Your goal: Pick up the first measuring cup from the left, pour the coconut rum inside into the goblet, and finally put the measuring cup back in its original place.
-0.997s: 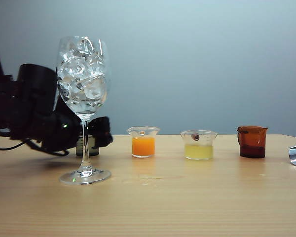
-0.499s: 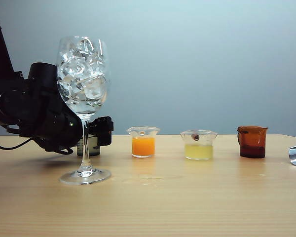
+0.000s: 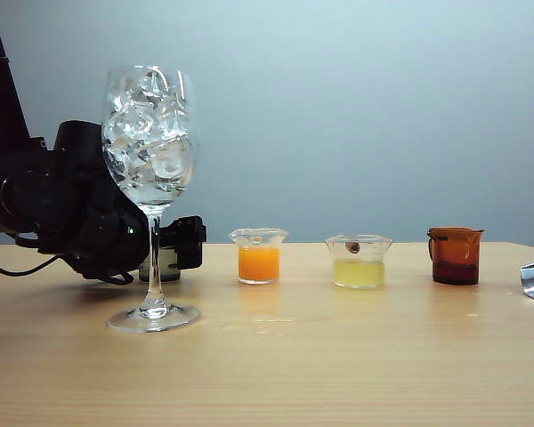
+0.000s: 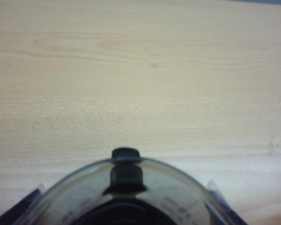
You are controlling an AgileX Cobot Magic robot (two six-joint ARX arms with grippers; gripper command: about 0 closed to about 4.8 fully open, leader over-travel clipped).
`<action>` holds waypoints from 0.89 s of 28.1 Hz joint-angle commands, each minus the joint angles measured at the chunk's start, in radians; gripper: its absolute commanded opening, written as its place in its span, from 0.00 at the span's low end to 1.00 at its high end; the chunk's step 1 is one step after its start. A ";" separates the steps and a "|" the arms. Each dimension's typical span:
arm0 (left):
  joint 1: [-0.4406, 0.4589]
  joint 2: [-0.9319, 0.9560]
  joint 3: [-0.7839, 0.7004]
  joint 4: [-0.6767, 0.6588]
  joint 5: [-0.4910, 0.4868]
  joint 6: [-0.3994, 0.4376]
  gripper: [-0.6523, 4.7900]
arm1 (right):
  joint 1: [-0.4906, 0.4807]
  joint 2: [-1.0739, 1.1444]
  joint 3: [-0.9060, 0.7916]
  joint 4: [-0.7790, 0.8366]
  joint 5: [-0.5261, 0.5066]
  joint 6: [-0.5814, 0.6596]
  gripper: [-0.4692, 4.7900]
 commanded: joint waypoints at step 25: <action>-0.001 -0.016 0.003 0.026 0.001 0.053 0.32 | 0.000 -0.002 0.004 0.024 -0.006 -0.003 0.08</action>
